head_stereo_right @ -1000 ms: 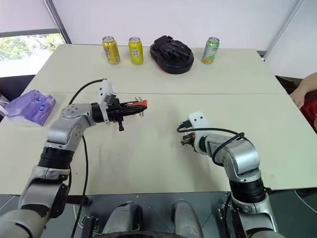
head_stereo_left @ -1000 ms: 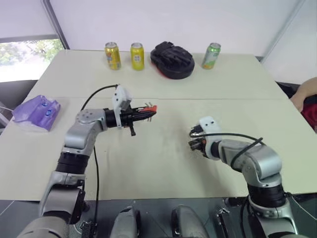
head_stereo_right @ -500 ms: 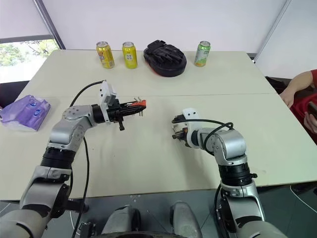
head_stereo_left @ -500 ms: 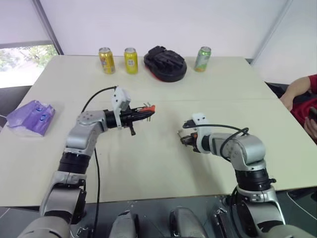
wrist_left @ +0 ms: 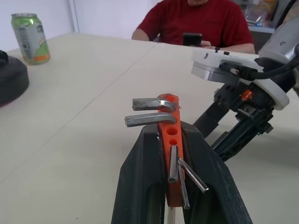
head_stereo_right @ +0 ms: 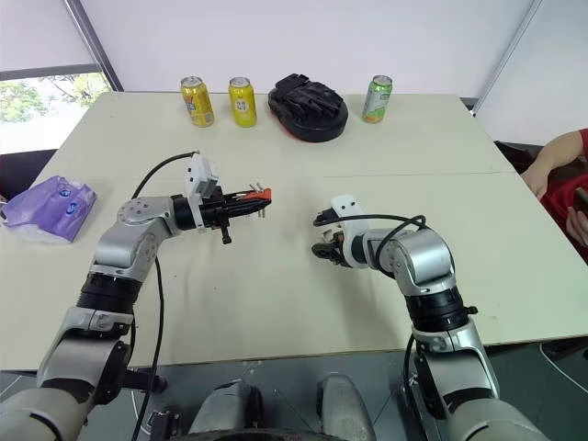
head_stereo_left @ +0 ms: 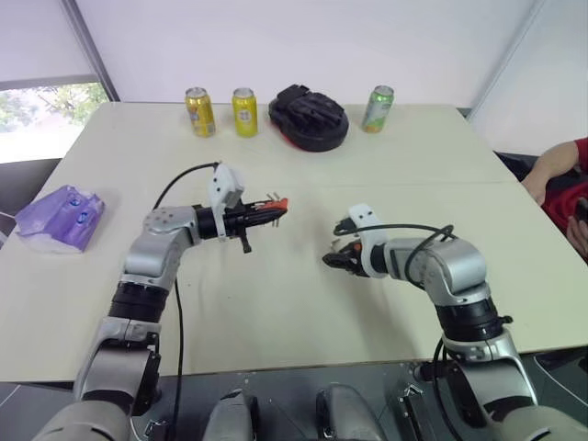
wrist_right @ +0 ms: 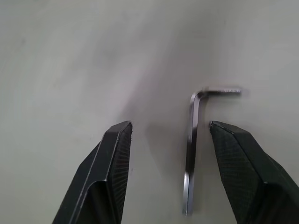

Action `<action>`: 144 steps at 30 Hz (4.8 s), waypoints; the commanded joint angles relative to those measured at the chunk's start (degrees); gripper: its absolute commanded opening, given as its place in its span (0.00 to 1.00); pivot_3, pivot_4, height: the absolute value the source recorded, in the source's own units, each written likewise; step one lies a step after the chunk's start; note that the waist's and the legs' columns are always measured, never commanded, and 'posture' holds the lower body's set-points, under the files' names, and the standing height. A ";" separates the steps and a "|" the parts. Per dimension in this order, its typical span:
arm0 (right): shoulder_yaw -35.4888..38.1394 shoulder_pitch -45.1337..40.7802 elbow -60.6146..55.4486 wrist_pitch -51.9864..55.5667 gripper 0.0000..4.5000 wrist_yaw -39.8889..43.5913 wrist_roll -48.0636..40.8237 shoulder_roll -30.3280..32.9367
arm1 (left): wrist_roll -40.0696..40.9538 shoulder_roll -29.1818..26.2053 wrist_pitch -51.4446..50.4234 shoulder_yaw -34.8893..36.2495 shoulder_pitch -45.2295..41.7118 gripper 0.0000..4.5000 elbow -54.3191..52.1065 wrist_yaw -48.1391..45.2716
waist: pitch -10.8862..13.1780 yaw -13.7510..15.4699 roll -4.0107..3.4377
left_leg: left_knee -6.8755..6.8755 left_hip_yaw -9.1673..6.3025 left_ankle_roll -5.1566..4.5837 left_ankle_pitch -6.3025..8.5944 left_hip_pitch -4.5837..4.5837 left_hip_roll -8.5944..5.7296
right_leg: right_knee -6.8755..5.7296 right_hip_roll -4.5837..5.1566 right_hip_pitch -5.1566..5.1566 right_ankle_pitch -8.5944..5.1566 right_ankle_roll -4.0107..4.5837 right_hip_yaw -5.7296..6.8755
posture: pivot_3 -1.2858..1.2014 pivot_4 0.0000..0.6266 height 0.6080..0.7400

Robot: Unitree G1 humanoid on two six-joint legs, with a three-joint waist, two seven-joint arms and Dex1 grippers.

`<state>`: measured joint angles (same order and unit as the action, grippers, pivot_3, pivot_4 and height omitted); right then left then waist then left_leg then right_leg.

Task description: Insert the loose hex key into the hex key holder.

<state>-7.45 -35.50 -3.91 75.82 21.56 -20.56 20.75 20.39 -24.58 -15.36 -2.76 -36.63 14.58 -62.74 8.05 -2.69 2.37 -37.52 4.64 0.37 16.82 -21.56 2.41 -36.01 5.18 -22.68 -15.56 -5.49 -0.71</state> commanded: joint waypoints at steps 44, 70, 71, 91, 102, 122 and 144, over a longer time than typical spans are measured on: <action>18.27 -14.21 -1.49 -46.70 0.01 -2.42 -10.74 -14.86 | -1.69 4.91 6.09 2.28 -35.56 0.00 40.34 -17.32 | 1.69 1.69 -1.52 | -0.60 0.18 0.27 -1.04 -2.96 0.01 | -0.21 0.01 -2.48 1.00 -0.56 2.50 | 0.52 0.24 1.00; 14.93 -10.84 -2.10 -47.05 0.01 -4.82 -11.43 -16.10 | -3.08 8.01 7.87 4.04 -34.64 0.00 38.88 -16.18 | 1.69 1.70 -1.52 | -0.62 0.10 0.47 -1.16 -3.05 0.01 | -0.22 -0.05 -2.47 1.01 -0.57 2.50 | 0.52 0.24 1.00; 14.94 -10.91 -2.08 -47.09 0.01 -4.86 -11.42 -16.12 | -3.15 8.05 7.92 3.99 -34.51 0.00 38.75 -16.21 | 1.69 1.69 -1.52 | -0.62 0.10 0.47 -1.16 -3.05 0.01 | -0.22 -0.05 -2.47 1.01 -0.57 2.50 | 0.52 0.24 1.00; 14.89 -10.66 -2.36 -47.91 0.01 -5.52 -10.64 -15.97 | -5.19 7.80 9.18 3.87 -32.69 0.00 39.01 -15.85 | 1.69 1.68 -1.52 | -0.67 0.10 0.51 -1.19 -3.05 0.01 | -0.33 -0.06 -2.46 1.01 -0.57 2.50 | 0.52 0.24 1.00; 14.49 -9.94 -2.41 -47.84 0.01 -5.01 -10.56 -16.11 | -5.61 7.53 10.41 4.94 -33.16 0.00 40.10 -13.73 | 1.68 1.70 -1.52 | -0.69 0.09 0.52 -1.19 -3.05 0.01 | -0.35 -0.05 -2.45 1.01 -0.57 2.50 | 0.52 0.24 1.00; 13.38 -8.31 -2.96 -47.63 0.01 -5.47 -10.32 -17.18 | -4.40 7.78 8.78 5.89 -33.51 0.00 38.83 -13.86 | 1.68 1.62 -1.52 | -0.73 0.08 0.54 -1.20 -3.03 0.01 | -0.42 -0.06 -2.43 1.01 -0.57 2.50 | 0.52 0.24 1.00; 15.14 -7.15 -1.44 -50.53 0.01 -6.52 -9.11 -16.19 | -1.13 7.87 3.45 8.22 -32.65 0.00 34.06 -12.38 | 1.68 1.60 -1.53 | -0.82 0.02 0.55 -1.21 -2.93 0.01 | -0.77 -0.05 -2.43 1.01 -0.58 2.49 | 0.52 0.24 1.00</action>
<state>5.95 -43.22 -4.33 25.75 16.19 -30.05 3.85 16.78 -16.21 -12.38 3.12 -68.13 51.79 -74.89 9.74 -1.08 0.85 -38.34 4.66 0.92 15.61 -24.48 2.42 -36.81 5.12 -25.11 -14.54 -6.06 1.78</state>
